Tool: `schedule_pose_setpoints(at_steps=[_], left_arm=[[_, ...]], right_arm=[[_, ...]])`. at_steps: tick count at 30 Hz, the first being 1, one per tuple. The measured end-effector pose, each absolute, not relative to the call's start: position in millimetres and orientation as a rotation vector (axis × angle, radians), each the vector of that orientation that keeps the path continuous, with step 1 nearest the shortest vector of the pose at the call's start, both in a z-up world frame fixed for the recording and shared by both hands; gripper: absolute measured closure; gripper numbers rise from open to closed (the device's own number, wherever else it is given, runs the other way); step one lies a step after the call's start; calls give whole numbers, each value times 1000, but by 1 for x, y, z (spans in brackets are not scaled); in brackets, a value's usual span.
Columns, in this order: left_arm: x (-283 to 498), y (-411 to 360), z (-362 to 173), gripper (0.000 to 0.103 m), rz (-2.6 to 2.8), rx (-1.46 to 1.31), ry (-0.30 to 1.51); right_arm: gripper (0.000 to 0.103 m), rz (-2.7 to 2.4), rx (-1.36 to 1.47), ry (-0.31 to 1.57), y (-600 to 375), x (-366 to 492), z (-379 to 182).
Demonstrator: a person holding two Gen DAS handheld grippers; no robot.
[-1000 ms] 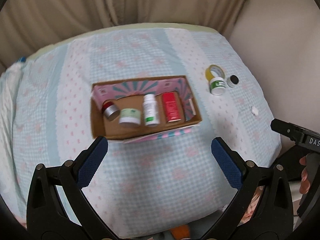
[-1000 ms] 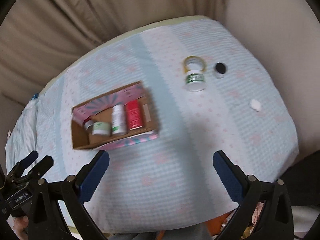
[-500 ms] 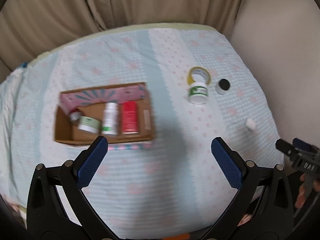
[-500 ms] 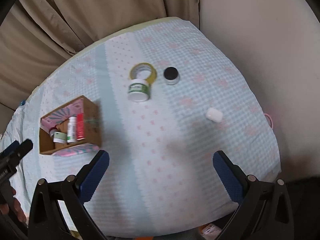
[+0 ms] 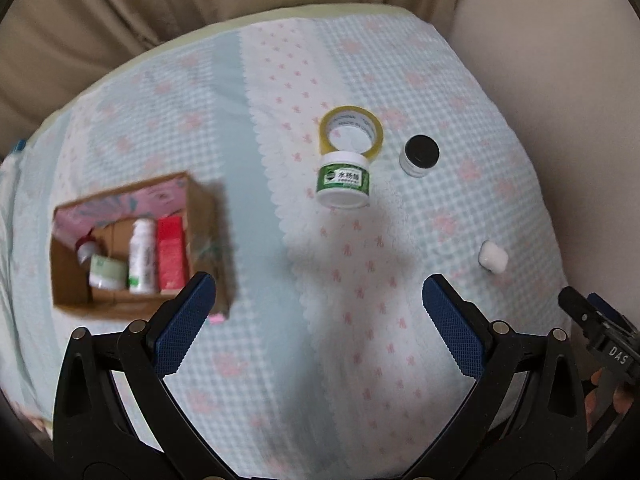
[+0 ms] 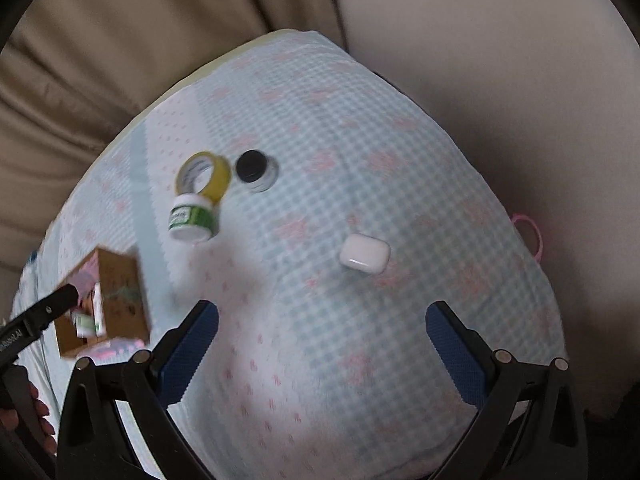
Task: Organize rigid objects
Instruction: 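Move both tools back toward the tape roll and earbud case, then grasp the green-labelled salicylic acid jar with the left gripper while the right gripper grasps the earbud case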
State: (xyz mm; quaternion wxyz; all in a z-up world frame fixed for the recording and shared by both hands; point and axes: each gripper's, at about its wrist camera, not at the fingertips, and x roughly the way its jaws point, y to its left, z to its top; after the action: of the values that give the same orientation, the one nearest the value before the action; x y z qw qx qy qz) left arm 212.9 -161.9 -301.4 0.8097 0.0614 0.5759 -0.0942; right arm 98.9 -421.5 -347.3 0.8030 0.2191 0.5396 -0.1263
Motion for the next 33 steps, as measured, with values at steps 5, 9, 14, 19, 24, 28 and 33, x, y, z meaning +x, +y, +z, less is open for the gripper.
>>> schedule_pose_setpoints(at_steps=[5,9,14,19,24,28,33], left_arm=[[255,-187,-334,0,-231,228,1277],[286,-199,-363,0,-260,286,1300],[329,-214,-416,0,-309,287,1396],[351,-221,-456,0,-318,295,1444],[360,-228,-488,0,-343,332,1492],[364,-229,-500,1,-347,330,1504],[372,-232,-505,8,-350,309,1513]], right_arm=[[0,-355,537,1173,-437,109,-374],[0,-439,583,1164,-442,117,-399],[6,-529,575,1140,-447,133,-429],[19,-563,575,1175,-444,151,-467],[28,-572,546,1214,-443,162,-496],[34,-582,542,1227,-450,166,-508],[40,-583,559,1239,-457,172,-518]])
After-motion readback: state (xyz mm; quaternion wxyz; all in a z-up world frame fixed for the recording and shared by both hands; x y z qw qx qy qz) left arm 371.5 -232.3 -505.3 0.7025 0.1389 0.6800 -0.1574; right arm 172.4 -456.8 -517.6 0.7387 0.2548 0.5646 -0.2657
